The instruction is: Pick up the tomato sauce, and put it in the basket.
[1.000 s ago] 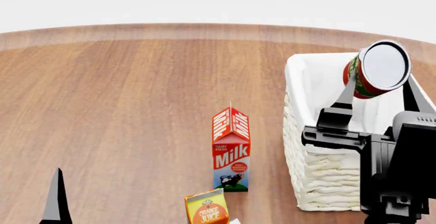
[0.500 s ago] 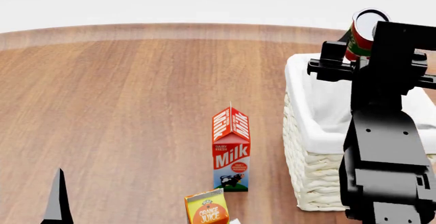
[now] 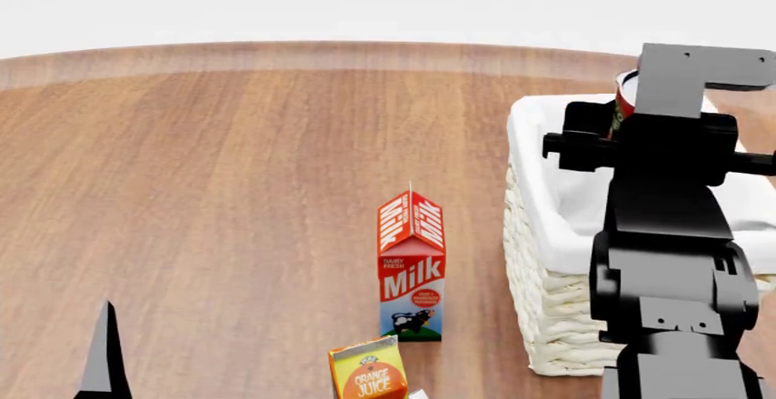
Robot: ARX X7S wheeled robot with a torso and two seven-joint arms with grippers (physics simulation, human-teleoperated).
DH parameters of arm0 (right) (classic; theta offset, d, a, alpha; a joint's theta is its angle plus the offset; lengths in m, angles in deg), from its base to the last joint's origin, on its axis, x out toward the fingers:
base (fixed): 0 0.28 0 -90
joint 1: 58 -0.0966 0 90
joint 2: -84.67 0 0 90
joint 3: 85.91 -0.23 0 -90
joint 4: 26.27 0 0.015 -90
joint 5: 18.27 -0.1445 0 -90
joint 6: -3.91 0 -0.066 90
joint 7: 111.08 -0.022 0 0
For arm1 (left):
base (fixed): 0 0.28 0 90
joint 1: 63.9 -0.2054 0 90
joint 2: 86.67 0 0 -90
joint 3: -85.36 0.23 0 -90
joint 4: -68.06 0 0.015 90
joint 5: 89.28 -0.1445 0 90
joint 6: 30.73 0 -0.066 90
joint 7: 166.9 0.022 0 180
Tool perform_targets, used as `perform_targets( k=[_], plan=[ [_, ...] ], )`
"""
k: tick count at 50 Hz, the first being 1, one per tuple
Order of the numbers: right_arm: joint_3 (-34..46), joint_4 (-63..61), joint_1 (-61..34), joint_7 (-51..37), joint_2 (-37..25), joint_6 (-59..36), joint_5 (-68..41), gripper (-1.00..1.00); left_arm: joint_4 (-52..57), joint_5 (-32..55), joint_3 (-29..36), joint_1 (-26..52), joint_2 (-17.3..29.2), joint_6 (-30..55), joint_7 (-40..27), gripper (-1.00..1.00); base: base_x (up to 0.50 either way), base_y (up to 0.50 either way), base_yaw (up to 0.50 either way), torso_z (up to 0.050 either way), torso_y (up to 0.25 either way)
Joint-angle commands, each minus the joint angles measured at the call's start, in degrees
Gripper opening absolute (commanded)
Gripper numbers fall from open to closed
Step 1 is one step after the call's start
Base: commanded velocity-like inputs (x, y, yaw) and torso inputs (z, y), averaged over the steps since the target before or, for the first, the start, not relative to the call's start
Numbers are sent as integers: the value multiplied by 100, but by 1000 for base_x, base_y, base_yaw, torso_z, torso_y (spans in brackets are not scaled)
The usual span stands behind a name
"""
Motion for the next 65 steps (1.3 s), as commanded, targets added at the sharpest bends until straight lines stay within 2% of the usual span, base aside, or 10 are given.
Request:
perform_targets(
  k=[1, 33, 34, 50, 61, 62, 65],
  plan=[
    [-198, 186, -38, -91, 8, -309, 340, -100, -56, 22, 34, 10, 22, -39, -18, 100, 0, 0, 0, 0, 0],
    [-490, 186, 244, -95, 19, -398, 388, -100, -109, 56, 113, 24, 91, -79, -100, 100, 0, 0, 0, 0, 0],
    [-499, 186, 239, -115, 17, -386, 388, 100, -109, 58, 116, 25, 93, -79, -102, 100, 0, 0, 0, 0, 0],
    [-514, 186, 196, -146, 28, -252, 424, 100, -93, 91, 116, 43, 129, -79, -156, 100, 0, 0, 0, 0, 0],
    [-666, 177, -244, 261, 140, 1228, 278, 100, -96, 82, 150, 35, 155, -84, -191, 100, 0, 0, 0, 0, 0],
    [-701, 83, -261, 378, 147, 1292, 219, 100, -99, 78, 151, 33, 154, -87, -199, 100, 0, 0, 0, 0, 0],
    [-728, -2210, 571, 384, 151, -116, 129, 100, -76, 77, 164, 28, 164, -84, -207, 100, 0, 0, 0, 0, 0]
  ],
)
